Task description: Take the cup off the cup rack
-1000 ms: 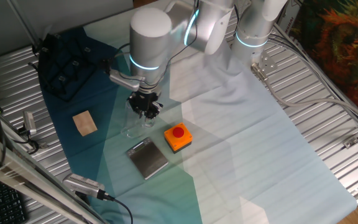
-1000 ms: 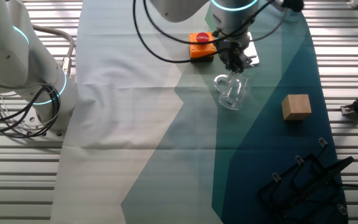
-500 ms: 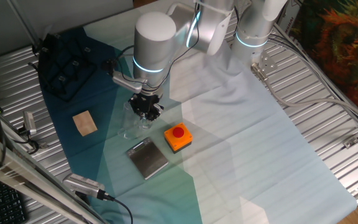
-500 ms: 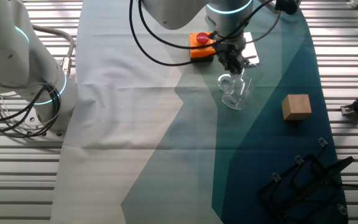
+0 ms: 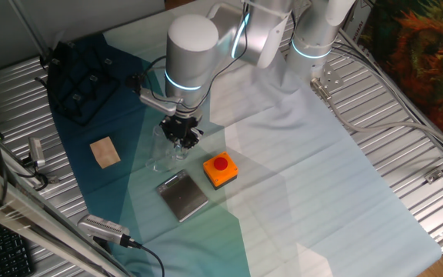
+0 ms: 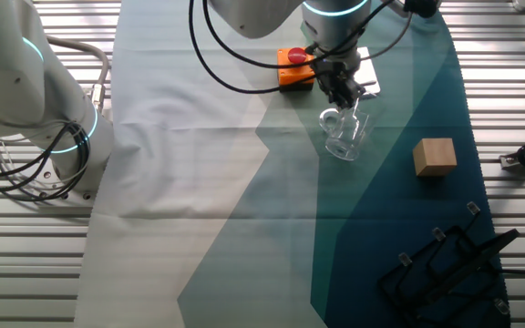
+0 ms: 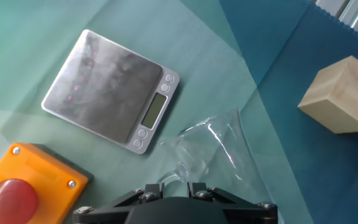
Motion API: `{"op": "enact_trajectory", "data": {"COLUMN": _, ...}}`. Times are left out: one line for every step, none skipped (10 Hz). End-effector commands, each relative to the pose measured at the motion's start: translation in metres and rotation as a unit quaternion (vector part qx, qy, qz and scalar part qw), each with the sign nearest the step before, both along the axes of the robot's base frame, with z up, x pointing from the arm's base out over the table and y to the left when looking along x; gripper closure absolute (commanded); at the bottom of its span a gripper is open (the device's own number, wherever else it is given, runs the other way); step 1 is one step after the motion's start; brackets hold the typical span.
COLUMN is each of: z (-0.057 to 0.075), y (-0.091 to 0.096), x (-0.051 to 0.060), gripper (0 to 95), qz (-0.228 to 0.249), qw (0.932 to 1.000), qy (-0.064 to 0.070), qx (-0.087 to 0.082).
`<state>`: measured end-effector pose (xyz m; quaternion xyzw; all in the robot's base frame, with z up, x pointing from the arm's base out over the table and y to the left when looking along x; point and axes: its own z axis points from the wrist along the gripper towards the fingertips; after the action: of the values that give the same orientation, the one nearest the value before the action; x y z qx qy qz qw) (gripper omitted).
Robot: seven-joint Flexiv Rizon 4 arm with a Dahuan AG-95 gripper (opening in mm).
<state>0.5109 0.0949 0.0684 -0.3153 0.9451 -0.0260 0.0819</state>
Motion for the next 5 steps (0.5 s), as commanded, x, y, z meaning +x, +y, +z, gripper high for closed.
{"op": "enact_trajectory", "data": {"z": 0.0009, "y": -0.0006, "x": -0.0018, "gripper": 76.0, "qz": -0.002, "qw": 1.0000, "qy": 0.001, "qx": -0.002}}
{"op": "enact_trajectory", "data": {"z": 0.0009, "y": -0.0006, "x": -0.0019, "gripper": 76.0, "qz": -0.003, "qw": 1.0000, "qy": 0.001, "qx": -0.004}}
{"op": "enact_trajectory", "data": {"z": 0.0009, "y": -0.0006, "x": -0.0019, "gripper": 76.0, "qz": -0.006, "qw": 1.0000, "qy": 0.003, "qx": -0.005}}
{"op": "enact_trajectory", "data": {"z": 0.0009, "y": -0.0006, "x": -0.0019, "gripper": 76.0, "qz": -0.006, "qw": 1.0000, "qy": 0.003, "qx": -0.007}}
{"op": "enact_trajectory", "data": {"z": 0.0009, "y": -0.0006, "x": -0.0019, "gripper": 76.0, "qz": -0.008, "qw": 0.9999, "qy": 0.005, "qx": -0.007}}
